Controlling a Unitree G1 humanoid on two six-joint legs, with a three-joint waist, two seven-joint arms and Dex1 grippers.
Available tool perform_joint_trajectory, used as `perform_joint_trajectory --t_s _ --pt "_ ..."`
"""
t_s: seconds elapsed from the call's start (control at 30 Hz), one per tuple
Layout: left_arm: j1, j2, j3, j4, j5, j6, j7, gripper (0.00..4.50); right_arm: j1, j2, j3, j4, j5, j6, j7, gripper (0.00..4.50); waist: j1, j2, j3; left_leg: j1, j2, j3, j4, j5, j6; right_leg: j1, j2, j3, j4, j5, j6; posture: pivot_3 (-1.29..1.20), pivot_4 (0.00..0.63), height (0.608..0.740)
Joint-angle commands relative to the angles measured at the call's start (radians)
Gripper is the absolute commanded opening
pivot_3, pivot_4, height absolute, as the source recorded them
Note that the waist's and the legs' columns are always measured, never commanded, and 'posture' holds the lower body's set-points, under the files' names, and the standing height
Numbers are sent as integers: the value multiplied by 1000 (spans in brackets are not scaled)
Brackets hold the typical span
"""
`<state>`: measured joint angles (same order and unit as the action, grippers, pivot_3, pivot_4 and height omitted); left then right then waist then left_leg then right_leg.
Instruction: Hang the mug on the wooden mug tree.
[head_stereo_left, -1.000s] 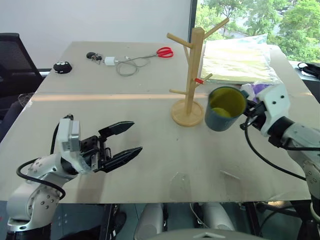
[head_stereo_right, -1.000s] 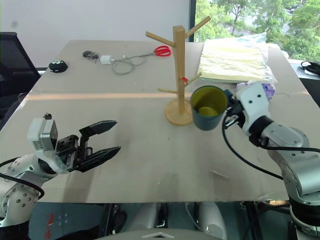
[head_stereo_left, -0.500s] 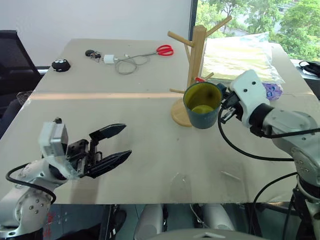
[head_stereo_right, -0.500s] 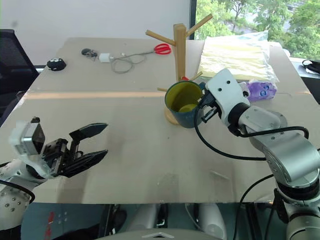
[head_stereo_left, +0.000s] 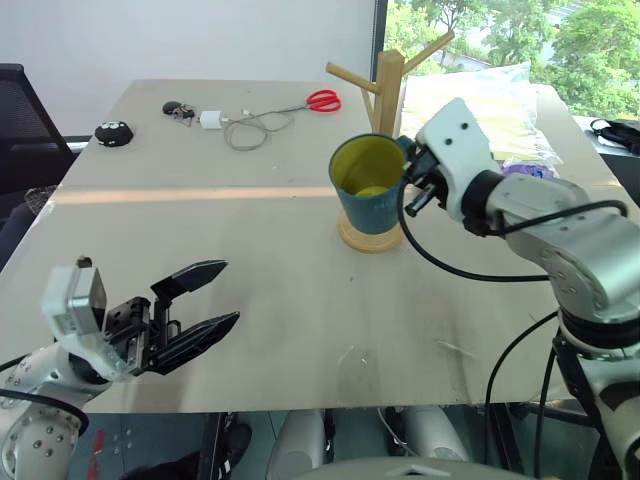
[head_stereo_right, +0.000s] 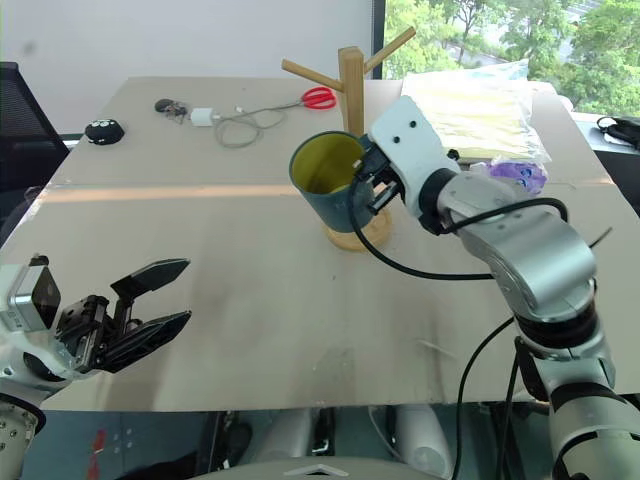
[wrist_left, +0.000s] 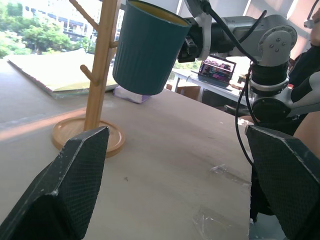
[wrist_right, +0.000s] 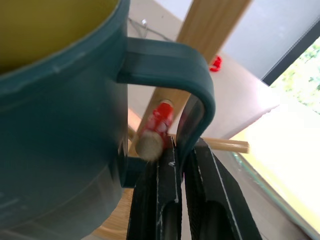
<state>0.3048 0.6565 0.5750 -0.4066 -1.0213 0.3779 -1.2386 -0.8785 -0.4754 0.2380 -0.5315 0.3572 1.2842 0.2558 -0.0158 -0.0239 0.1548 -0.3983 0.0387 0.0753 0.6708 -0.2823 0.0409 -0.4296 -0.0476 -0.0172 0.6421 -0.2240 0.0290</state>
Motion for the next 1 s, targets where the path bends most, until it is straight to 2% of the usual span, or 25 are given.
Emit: perform_joint_trajectory --t_s 0.03,0.1,0.13,0.23,0.4,0.5,0.6,0.7,0.73,0.77,0.9,1.0 --pt "0 -9 13 -19 5 -27 -1 4500 -23 -21 53 31 -42 -71 33 71 2 0 0 0 0 0 0 0 0 0 0 0 0 0 0 0 150 740" --pt "0 -14 11 -29 7 -29 9 4500 -11 -30 56 34 -59 -91 37 71 1 0 0 0 0 0 0 0 -1 0 0 0 0 0 0 0 150 740" --pt "2 -17 10 -37 6 -28 16 4500 -2 -30 40 29 -54 -88 41 654 0 0 0 0 0 0 0 0 -1 0 0 0 0 0 1 0 150 740" --pt "10 -23 8 -71 4 -21 54 4500 55 -48 -57 -52 11 -74 101 1852 4 -1 0 -1 0 0 0 0 -1 0 0 0 0 1 2 0 150 740" --pt "-6 -11 -27 -100 5 19 141 4500 190 -117 -250 -193 140 -133 243 1852 4 -1 0 -2 0 -1 0 -1 1 0 -1 -1 -1 2 3 0 150 740" --pt "-40 -2 -72 -97 53 31 200 4500 287 -162 -366 -224 196 -202 320 1852 5 -1 -1 -1 0 -2 0 -1 2 0 -1 -2 0 2 3 0 150 740" --pt "-42 6 -142 -98 144 48 263 4500 483 -183 -513 -209 221 -332 403 1852 5 -2 -1 0 0 -2 0 -1 2 2 0 -1 0 2 3 0 150 740" --pt "-34 17 -173 -81 219 49 305 4500 754 -225 -630 -179 206 -468 531 1852 11 -2 -2 1 -1 -2 0 -1 2 3 0 -1 -1 2 3 0 150 740" --pt "-30 25 -170 -73 221 53 301 4500 850 -233 -659 -170 189 -526 572 2369 15 -3 -2 1 -1 -2 0 -1 2 3 0 -1 -1 2 3 0 150 740" --pt "-26 30 -164 -66 220 57 296 4500 937 -237 -683 -160 172 -584 609 2597 16 -2 -1 1 0 -2 0 -1 2 3 0 -1 -1 2 3 0 150 740" --pt "-8 49 -155 -28 248 53 289 4500 1195 -206 -758 -115 127 -764 677 4466 8 -2 -2 3 0 -1 0 -1 2 3 1 0 0 1 3 0 150 740" --pt "-9 56 -171 -9 277 45 280 4500 1250 -182 -754 -89 93 -853 658 4466 1 -2 -2 7 1 0 0 -1 2 6 1 1 0 -3 4 0 150 740"
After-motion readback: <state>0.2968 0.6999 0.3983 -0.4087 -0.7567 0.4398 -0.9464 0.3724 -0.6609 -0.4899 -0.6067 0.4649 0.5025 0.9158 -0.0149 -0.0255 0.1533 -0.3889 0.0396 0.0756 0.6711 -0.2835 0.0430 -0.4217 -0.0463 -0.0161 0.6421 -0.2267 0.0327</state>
